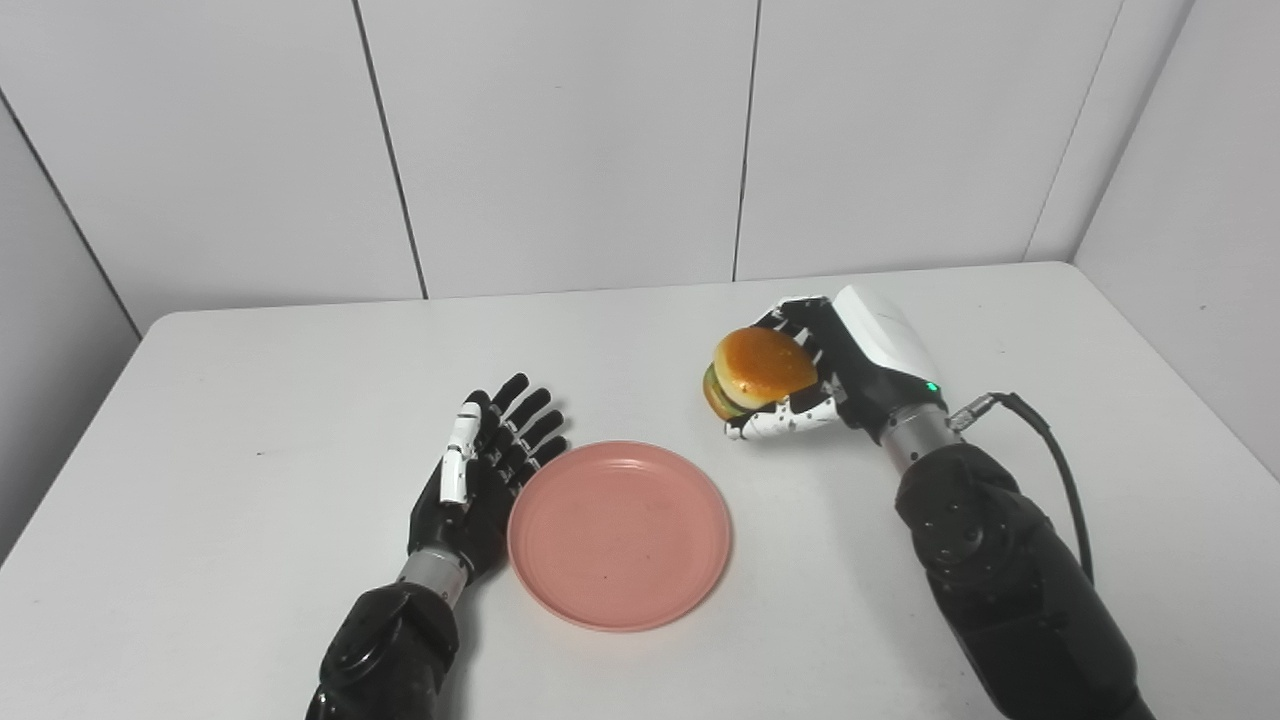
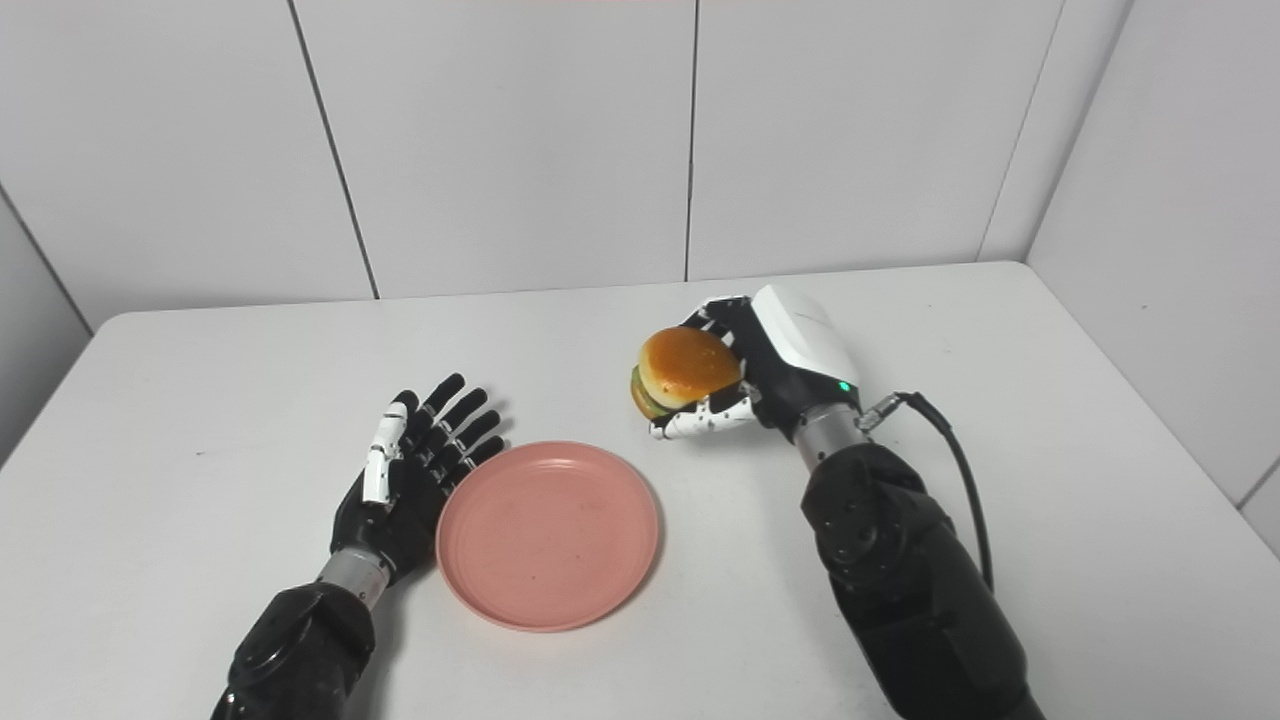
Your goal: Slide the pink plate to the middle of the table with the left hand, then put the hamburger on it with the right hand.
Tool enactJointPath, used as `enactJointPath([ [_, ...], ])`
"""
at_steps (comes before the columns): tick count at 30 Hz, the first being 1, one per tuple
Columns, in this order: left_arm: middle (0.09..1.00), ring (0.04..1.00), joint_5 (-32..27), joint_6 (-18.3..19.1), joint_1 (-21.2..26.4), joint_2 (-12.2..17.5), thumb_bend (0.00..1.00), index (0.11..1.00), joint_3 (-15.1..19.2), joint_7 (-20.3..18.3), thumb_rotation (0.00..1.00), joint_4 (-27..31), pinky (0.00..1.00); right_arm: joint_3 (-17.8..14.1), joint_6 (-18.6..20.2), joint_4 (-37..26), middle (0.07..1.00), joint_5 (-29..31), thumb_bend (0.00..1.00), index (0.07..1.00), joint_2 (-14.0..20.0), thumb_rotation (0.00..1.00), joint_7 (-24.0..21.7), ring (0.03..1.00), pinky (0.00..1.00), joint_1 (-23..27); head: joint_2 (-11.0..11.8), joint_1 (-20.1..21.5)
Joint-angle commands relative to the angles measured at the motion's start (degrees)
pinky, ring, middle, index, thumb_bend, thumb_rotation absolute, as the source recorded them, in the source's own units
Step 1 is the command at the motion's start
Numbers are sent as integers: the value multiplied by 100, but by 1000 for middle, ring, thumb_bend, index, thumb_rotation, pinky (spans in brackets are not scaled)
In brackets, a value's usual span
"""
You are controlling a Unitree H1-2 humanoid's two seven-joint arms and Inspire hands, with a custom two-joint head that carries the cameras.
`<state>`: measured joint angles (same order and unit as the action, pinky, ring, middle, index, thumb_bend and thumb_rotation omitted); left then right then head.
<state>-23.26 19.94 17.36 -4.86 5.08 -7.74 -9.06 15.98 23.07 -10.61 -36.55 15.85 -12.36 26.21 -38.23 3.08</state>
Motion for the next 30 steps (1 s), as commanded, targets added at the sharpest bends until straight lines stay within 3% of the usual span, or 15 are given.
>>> enactJointPath([
  [1,894,879,134,71,33,-41,336,894,-37,132,1000,-78,878,53,-282,-21,412,-5,513,483,-80,128,53,344,265,300,-6,-57],
  [14,858,844,285,131,75,-154,345,866,-52,294,1000,-7,835,641,-454,315,398,-158,514,483,-576,128,45,322,239,121,-97,-184],
  [22,866,863,307,171,68,-168,343,866,-80,329,1000,59,853,846,-604,373,362,-152,514,484,-600,126,19,278,194,-66,-153,-165],
  [30,870,864,291,227,63,-165,346,871,-84,340,1000,126,855,959,-476,294,366,-343,514,484,-546,129,-158,273,186,-171,-221,-156],
])
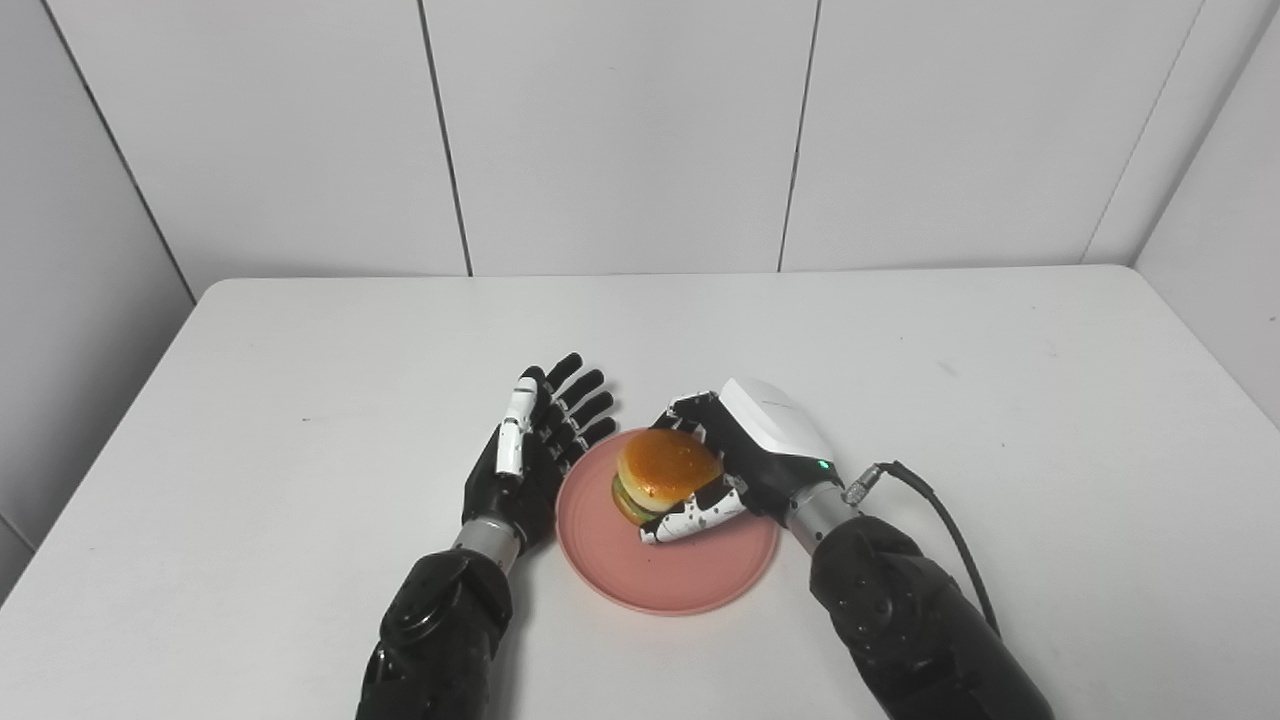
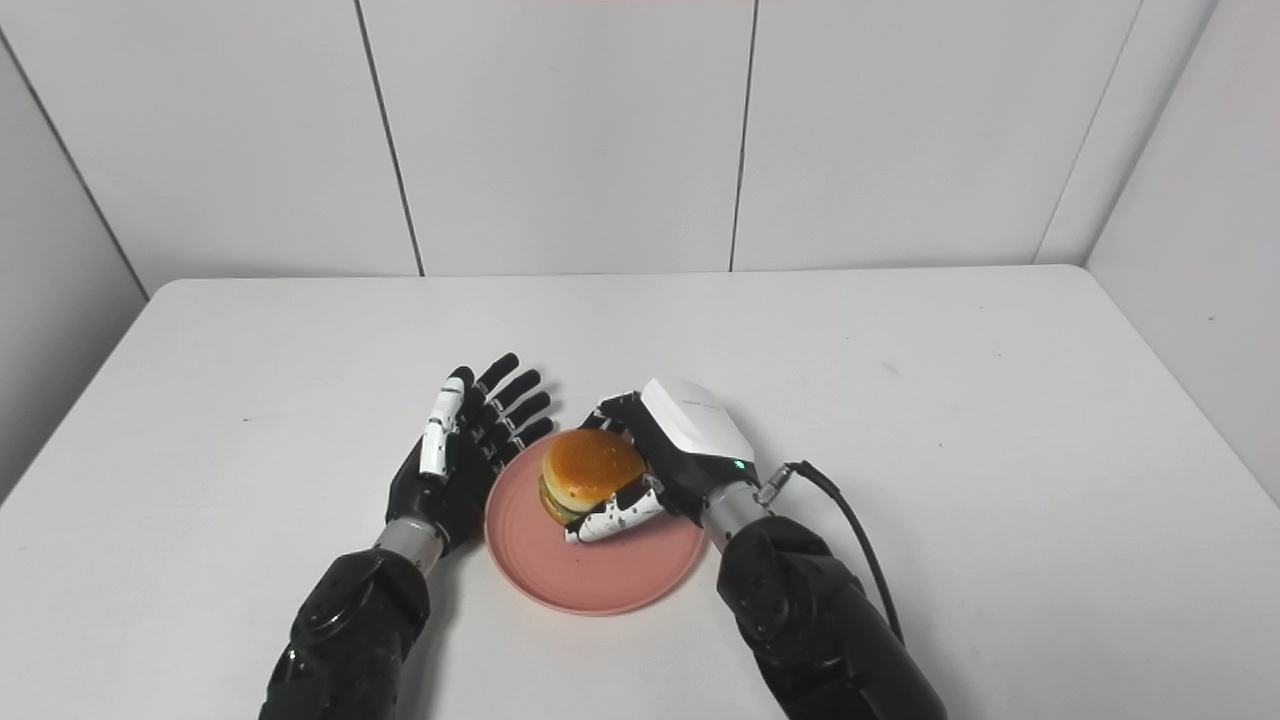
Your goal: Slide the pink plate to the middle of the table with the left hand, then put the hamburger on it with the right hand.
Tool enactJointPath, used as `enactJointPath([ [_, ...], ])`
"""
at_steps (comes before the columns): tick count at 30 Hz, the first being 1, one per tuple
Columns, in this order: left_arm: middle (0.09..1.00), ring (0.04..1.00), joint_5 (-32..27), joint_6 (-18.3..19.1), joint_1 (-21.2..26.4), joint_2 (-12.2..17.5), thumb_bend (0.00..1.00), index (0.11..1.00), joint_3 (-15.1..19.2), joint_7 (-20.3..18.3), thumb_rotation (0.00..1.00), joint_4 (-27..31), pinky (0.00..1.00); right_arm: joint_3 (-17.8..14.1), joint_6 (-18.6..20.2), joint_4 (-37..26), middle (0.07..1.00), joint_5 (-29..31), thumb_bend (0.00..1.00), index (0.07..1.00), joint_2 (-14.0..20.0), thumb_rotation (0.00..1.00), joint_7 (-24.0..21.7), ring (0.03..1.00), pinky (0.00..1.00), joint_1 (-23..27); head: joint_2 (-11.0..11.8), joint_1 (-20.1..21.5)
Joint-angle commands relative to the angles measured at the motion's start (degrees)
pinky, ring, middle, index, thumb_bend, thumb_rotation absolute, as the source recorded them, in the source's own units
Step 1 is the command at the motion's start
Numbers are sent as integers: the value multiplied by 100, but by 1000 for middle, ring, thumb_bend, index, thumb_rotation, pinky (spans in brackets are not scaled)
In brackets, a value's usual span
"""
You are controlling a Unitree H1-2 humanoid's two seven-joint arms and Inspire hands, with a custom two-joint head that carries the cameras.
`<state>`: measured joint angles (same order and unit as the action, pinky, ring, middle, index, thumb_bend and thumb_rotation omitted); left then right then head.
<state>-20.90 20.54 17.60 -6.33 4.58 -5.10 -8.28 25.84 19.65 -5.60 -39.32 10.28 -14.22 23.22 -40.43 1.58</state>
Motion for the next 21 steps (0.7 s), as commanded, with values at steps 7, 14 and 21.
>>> enactJointPath([
  [7,868,858,44,231,46,-1,346,873,-15,74,1000,89,850,-29,-146,-183,371,-214,515,485,71,129,-61,269,185,76,-38,25],
  [14,870,857,5,281,41,8,342,879,-1,59,1000,130,850,92,-253,-87,365,-421,514,486,154,129,-54,266,186,70,-64,51],
  [21,866,851,3,305,43,-8,341,874,4,91,1000,145,842,245,-308,-26,377,-573,516,487,204,131,-60,273,187,74,-78,54],
])
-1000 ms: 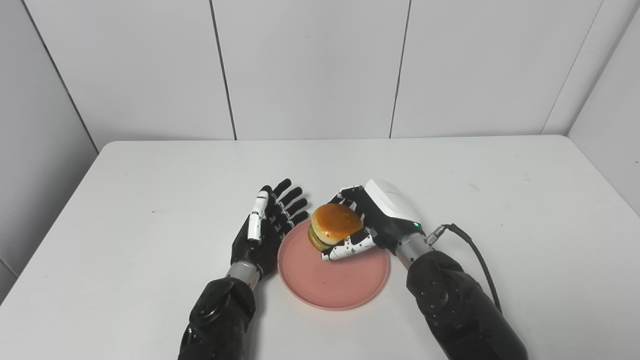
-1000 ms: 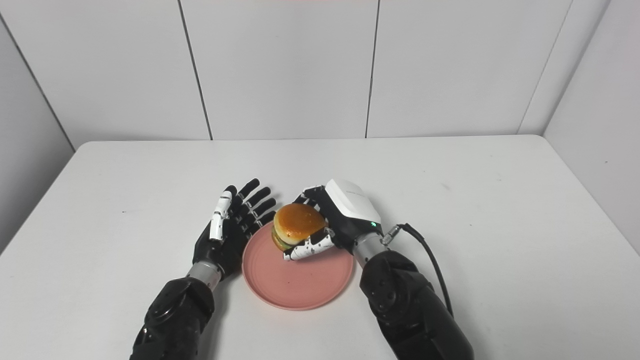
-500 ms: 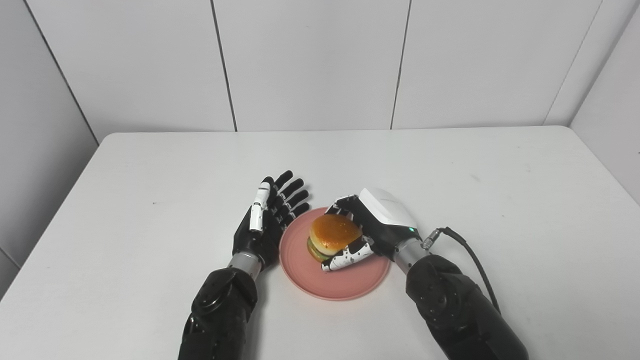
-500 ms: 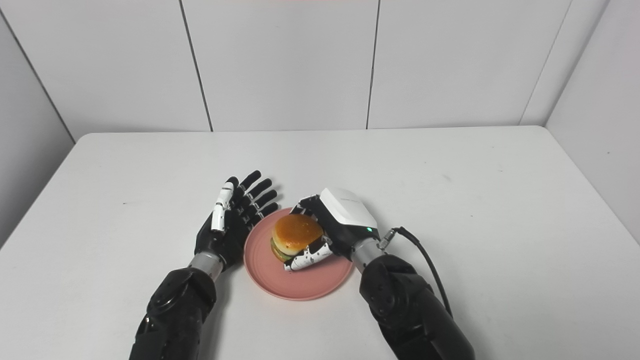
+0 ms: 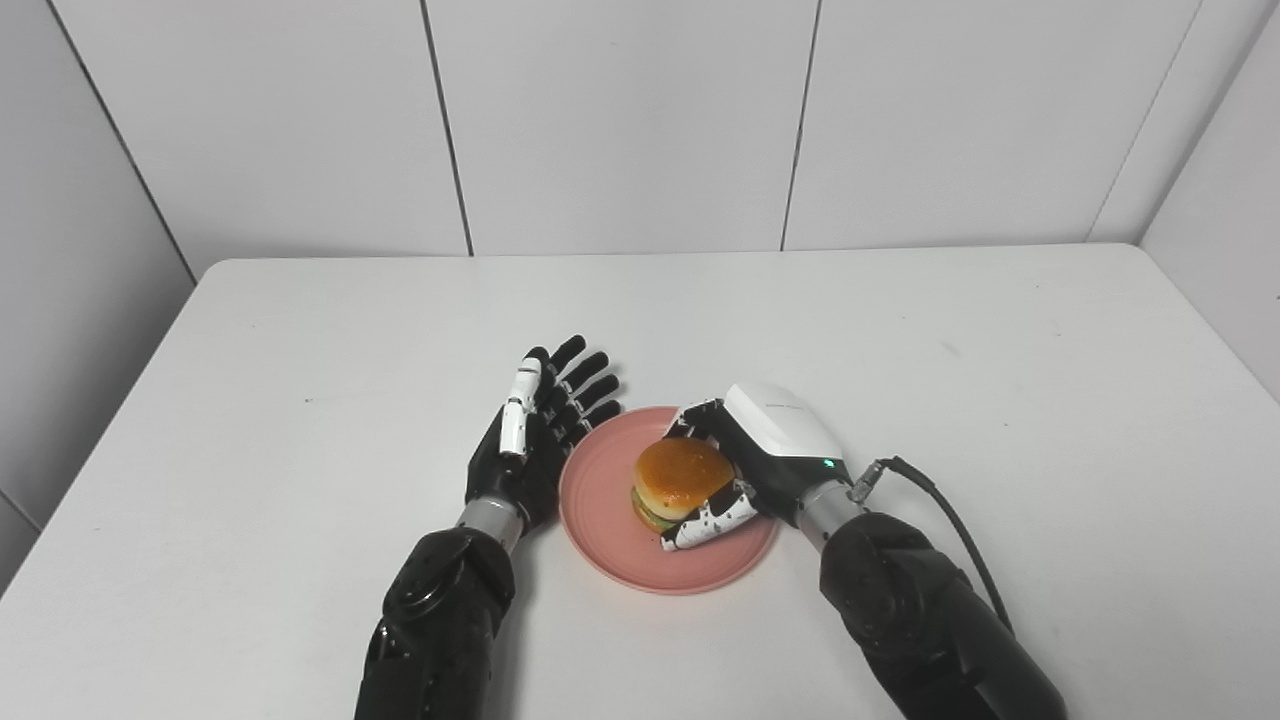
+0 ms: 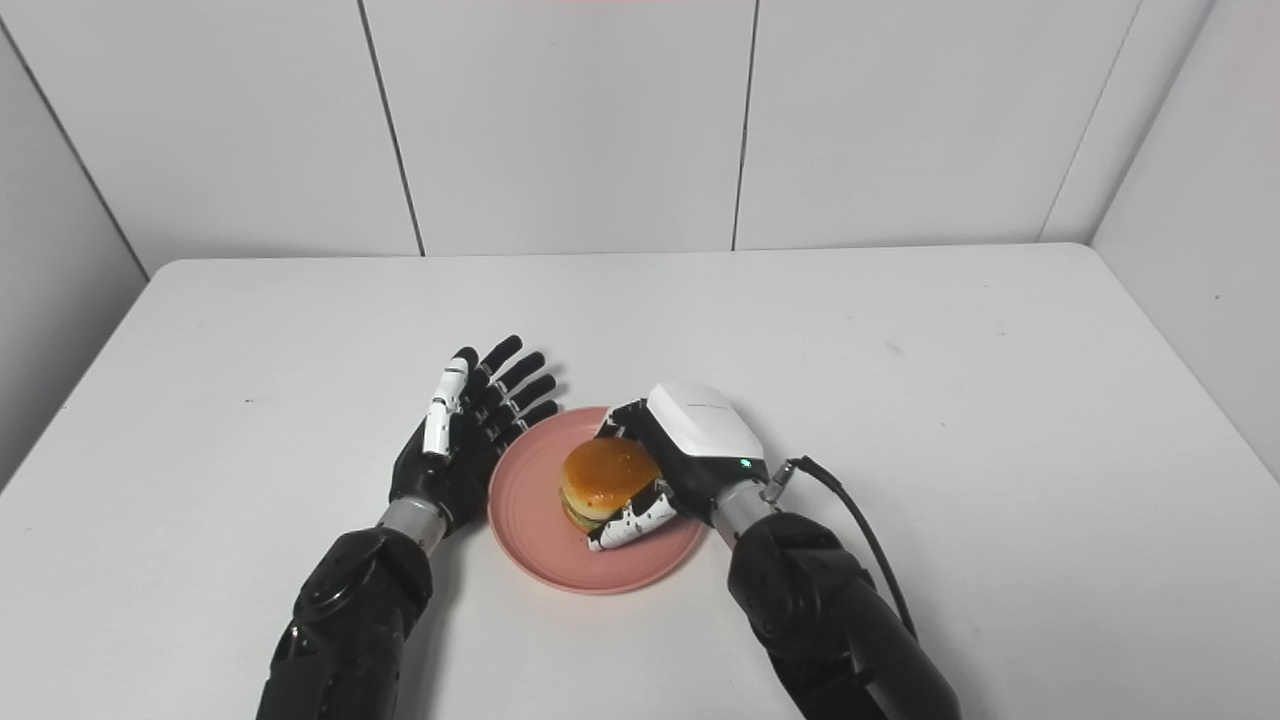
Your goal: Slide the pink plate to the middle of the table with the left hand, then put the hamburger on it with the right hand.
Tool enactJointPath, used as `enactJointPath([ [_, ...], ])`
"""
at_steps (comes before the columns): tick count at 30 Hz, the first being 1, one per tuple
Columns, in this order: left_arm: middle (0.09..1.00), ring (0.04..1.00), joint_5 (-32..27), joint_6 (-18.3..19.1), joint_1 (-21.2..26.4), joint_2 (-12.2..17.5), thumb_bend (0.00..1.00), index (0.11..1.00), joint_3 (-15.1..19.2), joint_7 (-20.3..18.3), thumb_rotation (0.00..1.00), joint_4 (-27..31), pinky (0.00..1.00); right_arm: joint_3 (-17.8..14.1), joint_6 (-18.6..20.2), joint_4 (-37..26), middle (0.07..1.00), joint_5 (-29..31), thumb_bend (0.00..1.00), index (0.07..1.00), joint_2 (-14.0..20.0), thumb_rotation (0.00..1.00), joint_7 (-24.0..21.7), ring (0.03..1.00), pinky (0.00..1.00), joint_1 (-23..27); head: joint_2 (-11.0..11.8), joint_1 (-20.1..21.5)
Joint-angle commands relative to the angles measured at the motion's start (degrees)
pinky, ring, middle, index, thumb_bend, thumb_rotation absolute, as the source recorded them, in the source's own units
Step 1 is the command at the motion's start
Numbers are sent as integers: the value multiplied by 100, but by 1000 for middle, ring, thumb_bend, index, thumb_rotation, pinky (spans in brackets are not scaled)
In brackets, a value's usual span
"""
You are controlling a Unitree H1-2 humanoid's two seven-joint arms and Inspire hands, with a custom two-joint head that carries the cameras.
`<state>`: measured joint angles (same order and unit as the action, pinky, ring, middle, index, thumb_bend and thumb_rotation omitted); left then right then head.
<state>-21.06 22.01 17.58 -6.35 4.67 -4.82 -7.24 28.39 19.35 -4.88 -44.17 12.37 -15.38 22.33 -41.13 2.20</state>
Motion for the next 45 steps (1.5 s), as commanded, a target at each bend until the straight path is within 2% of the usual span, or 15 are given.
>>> enactJointPath([
  [1,864,850,20,158,47,-5,342,873,-3,63,1000,35,841,5,-269,-106,388,-95,516,487,-4,134,40,285,195,163,-8,-7],
  [5,865,851,37,147,55,-5,343,874,-10,69,1000,24,841,120,-226,-133,500,-273,517,490,45,145,-88,413,315,203,-14,-9],
  [7,866,852,43,138,55,-1,343,875,-18,60,1000,28,841,164,-181,-146,594,-350,518,493,64,149,-184,521,415,227,-16,-15],
  [9,868,854,43,137,56,-1,344,877,-18,59,1000,27,842,194,-107,-168,674,-421,693,683,71,227,-314,601,487,244,-16,-15],
  [10,865,852,39,146,57,-2,345,875,-16,62,1000,32,840,198,-81,-181,697,-447,726,733,69,253,-369,609,478,244,-18,-9],
  [13,865,854,67,157,56,10,345,875,-35,67,1000,44,854,205,-83,-227,794,-541,798,832,80,343,-492,691,516,234,-16,-9],
  [17,866,857,77,150,54,24,348,874,-44,49,1000,35,865,186,-130,-255,856,-619,829,881,77,405,-577,742,547,226,-15,-4],
  [22,867,860,82,139,50,38,348,871,-55,31,1000,35,872,128,-171,-299,883,-582,863,935,66,455,-614,774,593,232,-14,-3],
  [26,872,864,62,141,51,43,346,878,-51,18,1000,36,870,53,-129,-358,889,-544,887,986,34,486,-646,781,580,244,-9,6],
  [34,880,868,21,123,60,38,338,892,-24,-1,1000,14,860,-96,-131,-714,902,-511,934,995,103,519,-891,793,631,318,3,32],
  [37,875,864,40,100,54,50,339,882,-33,-2,1000,11,854,-184,-153,-892,921,-397,987,1000,164,605,-1048,811,647,348,13,50],
  [41,869,858,42,79,46,72,342,876,-35,-22,1000,13,853,-353,-110,-1161,934,-169,1000,1000,242,676,-1270,835,664,367,20,79],
  [45,879,864,23,88,49,115,338,884,-38,-67,1000,21,850,-699,-60,-1358,921,253,1000,1000,255,727,-1339,817,656,321,31,94],
])
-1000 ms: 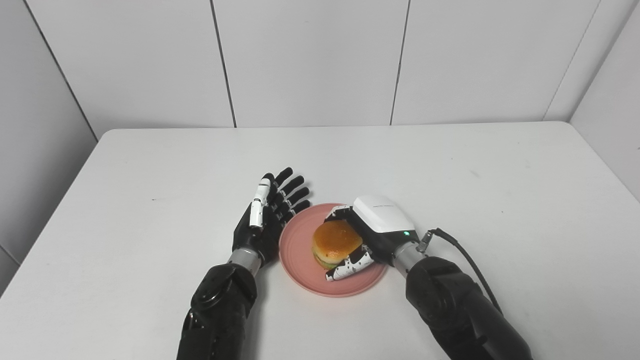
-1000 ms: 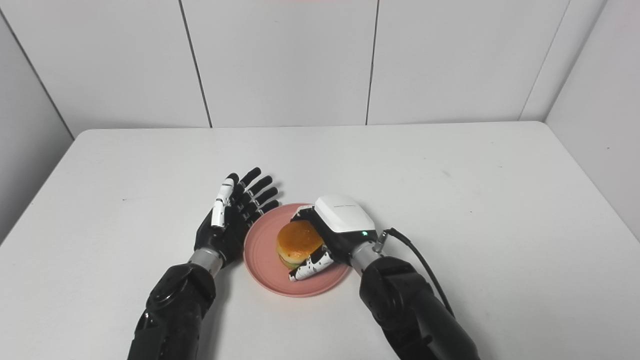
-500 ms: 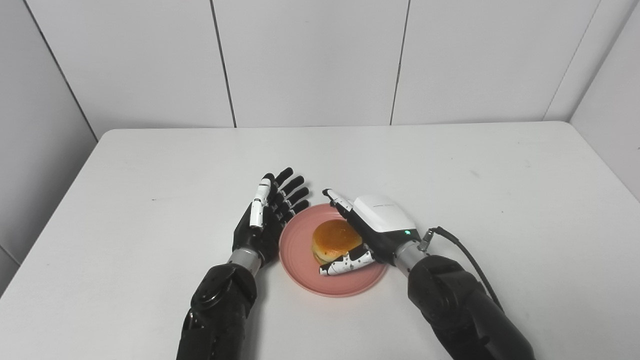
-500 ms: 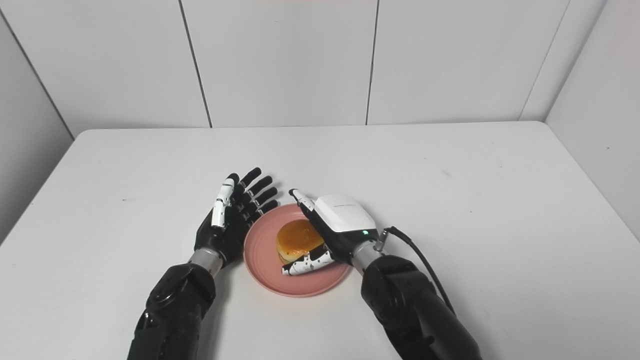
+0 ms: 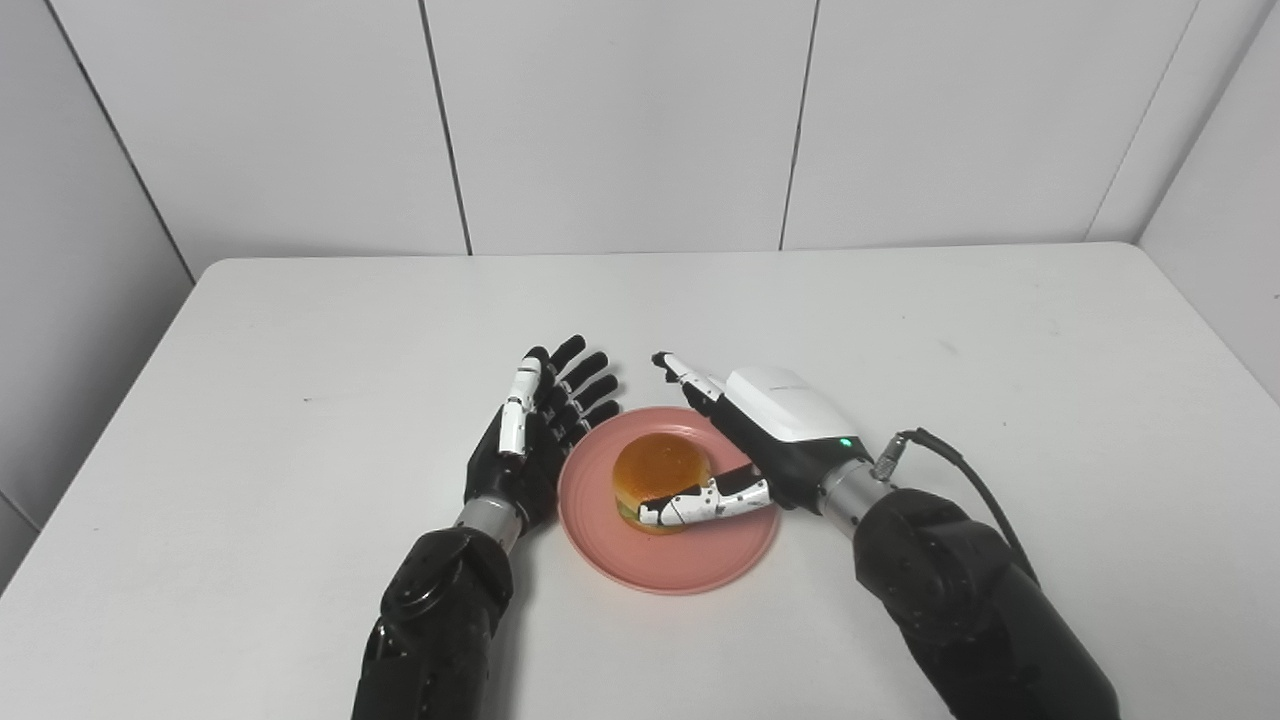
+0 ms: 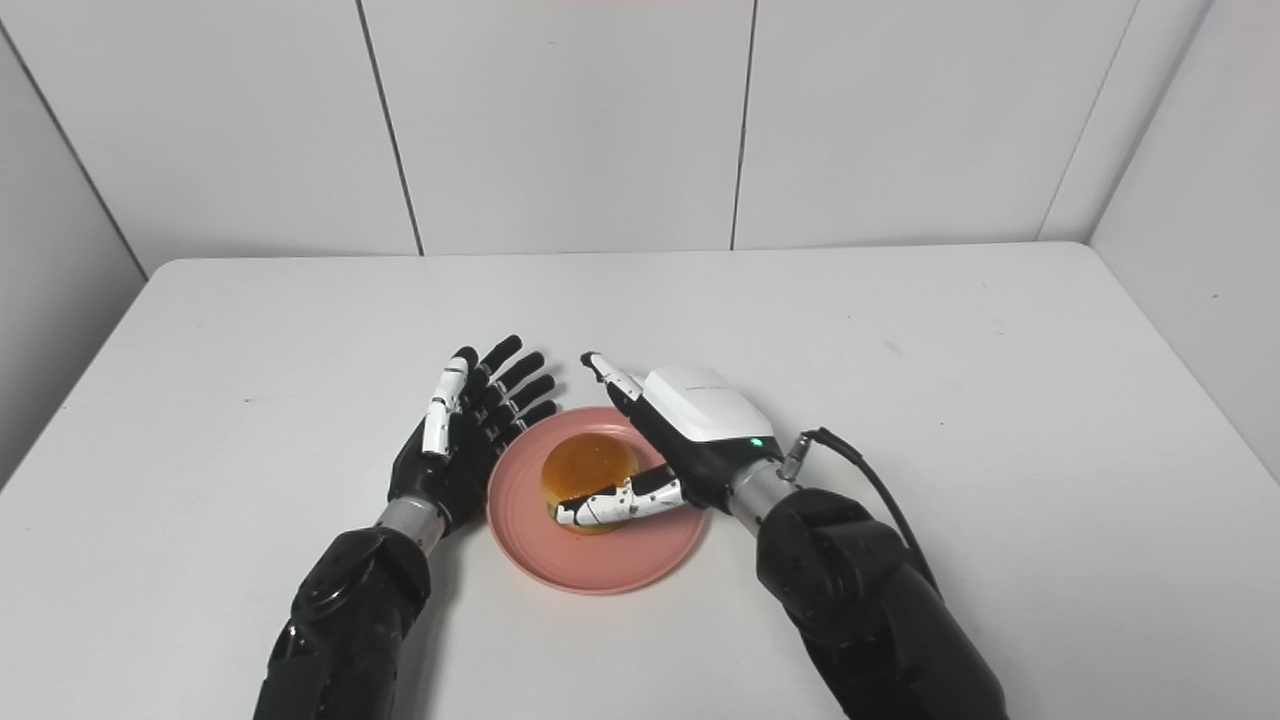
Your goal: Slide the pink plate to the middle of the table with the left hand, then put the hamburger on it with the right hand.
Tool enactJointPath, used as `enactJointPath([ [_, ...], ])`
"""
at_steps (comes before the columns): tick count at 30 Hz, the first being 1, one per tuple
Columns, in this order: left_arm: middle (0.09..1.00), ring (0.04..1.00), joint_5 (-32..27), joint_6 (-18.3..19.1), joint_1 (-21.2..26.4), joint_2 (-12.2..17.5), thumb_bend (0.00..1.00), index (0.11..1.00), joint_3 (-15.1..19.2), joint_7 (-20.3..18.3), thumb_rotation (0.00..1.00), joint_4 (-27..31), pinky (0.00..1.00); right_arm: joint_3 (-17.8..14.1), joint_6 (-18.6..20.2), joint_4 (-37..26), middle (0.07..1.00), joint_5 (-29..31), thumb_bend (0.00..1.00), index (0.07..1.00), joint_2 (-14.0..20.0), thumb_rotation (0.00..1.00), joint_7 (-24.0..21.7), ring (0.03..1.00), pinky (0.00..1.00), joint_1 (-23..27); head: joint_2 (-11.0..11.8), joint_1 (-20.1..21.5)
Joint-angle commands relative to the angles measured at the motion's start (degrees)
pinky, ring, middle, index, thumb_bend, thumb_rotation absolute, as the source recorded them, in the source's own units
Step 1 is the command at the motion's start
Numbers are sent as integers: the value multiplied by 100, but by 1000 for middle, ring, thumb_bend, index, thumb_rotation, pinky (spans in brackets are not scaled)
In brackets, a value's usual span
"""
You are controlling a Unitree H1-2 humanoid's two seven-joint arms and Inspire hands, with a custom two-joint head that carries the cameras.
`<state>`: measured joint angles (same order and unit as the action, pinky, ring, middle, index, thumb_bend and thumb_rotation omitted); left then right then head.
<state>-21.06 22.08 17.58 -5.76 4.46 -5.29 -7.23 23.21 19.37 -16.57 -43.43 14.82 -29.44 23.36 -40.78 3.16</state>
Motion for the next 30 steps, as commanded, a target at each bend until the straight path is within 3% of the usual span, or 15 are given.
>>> enactJointPath([
  [1,883,868,18,95,49,66,338,887,-17,-28,1000,27,853,-298,-110,-200,927,344,1000,1000,5,733,121,831,659,183,-3,-4],
  [7,891,885,0,109,8,96,345,892,9,-26,1000,137,873,-937,-185,-249,939,1134,1000,1000,-133,759,500,859,676,-17,4,-11],
  [9,899,892,45,36,-36,124,345,897,-16,-48,1000,200,882,-1084,-280,-243,942,1308,953,1000,-155,787,677,865,690,-103,5,3],
  [12,900,889,175,-65,-141,138,353,896,-71,-3,1000,399,896,-1294,-398,-229,958,1439,901,1000,-268,919,1111,882,721,-335,-2,7],
  [15,899,888,432,-181,-252,190,359,894,-184,38,1000,602,893,-1479,-441,-152,963,1580,894,1000,-411,971,1500,892,749,-598,-14,-8],
  [16,904,895,540,-252,-289,212,361,899,-233,37,1000,650,897,-1532,-474,-117,967,1621,872,1000,-442,986,1611,911,799,-683,-14,-8],
  [21,929,923,1031,-595,-559,361,378,922,-447,66,1000,941,930,-1767,-805,236,984,1860,772,1000,-610,1000,2179,962,903,-1154,-30,26],
  [25,953,949,1186,-756,-744,424,380,943,-459,61,1000,1095,969,-1982,-1198,561,989,2359,705,1000,-889,1000,2560,973,920,-1397,-45,13],
  [30,973,973,1238,-826,-949,470,389,962,-430,69,1000,1276,999,-2122,-1480,845,1000,2904,683,1000,-1112,1000,2728,987,935,-1540,-73,-1],
])
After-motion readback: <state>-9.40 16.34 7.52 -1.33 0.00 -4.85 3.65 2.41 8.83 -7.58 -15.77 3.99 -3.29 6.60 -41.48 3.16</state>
